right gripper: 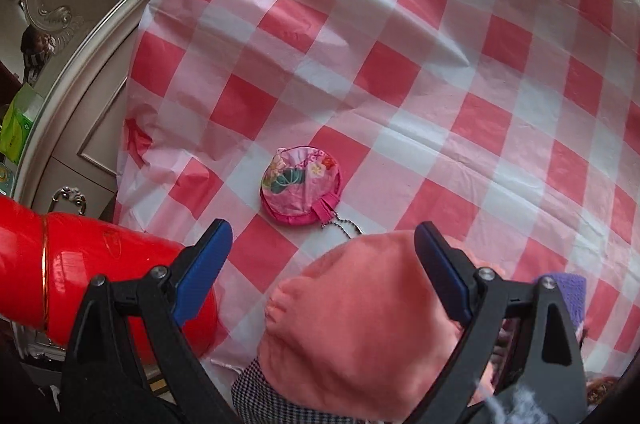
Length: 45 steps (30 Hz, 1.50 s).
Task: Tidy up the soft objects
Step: 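Grasp the black hair tie with the left gripper while the right reaches the pink cloth, then grasp the pink floral coin purse with the right gripper while the left holds the hair tie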
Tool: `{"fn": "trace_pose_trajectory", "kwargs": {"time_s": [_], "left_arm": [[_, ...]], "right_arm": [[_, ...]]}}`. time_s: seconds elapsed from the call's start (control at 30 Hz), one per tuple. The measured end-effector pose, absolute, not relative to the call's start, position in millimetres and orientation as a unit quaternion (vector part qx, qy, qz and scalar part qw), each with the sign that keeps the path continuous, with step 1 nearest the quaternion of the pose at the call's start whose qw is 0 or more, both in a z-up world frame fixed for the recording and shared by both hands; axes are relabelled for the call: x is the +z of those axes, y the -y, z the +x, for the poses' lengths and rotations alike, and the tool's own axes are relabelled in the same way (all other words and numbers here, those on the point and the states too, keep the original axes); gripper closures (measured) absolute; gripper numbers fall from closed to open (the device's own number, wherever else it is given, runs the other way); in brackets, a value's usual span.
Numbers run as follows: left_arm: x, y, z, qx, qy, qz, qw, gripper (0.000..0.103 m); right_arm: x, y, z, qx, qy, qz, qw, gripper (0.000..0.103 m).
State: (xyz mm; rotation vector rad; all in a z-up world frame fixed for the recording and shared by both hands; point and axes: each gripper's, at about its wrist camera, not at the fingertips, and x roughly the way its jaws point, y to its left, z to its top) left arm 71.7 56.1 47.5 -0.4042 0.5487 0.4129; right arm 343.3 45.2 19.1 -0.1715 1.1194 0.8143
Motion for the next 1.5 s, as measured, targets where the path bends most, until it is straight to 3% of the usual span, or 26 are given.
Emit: {"fn": "trace_pose_trajectory", "kwargs": {"time_s": [0.5, 0.53, 0.6, 0.63, 1.1, 1.5], "left_arm": [[37, -81, 37, 0.165, -0.295, -0.233, 0.912, 0.081], [36, -80, 38, 0.165, -0.296, -0.234, 0.912, 0.081], [38, -79, 37, 0.164, -0.294, -0.233, 0.912, 0.081], [38, -77, 38, 0.163, -0.293, -0.232, 0.913, 0.081], [56, -54, 15, 0.132, -0.268, -0.202, 0.932, 0.081], [82, 18, 5, 0.014, -0.266, -0.135, 0.954, 0.081]], "right_arm": [[-53, -140, 353, 0.362, -0.515, -0.224, 0.744, 0.009], [-54, -141, 351, 0.36, -0.507, -0.232, 0.748, 0.011], [-50, -136, 349, 0.358, -0.497, -0.227, 0.757, 0.025], [-48, -131, 349, 0.36, -0.505, -0.212, 0.756, 0.025], [63, 25, 271, 0.332, -0.439, -0.083, 0.831, 0.025], [90, 207, 169, 0.259, -0.414, -0.027, 0.872, 0.025]]}}
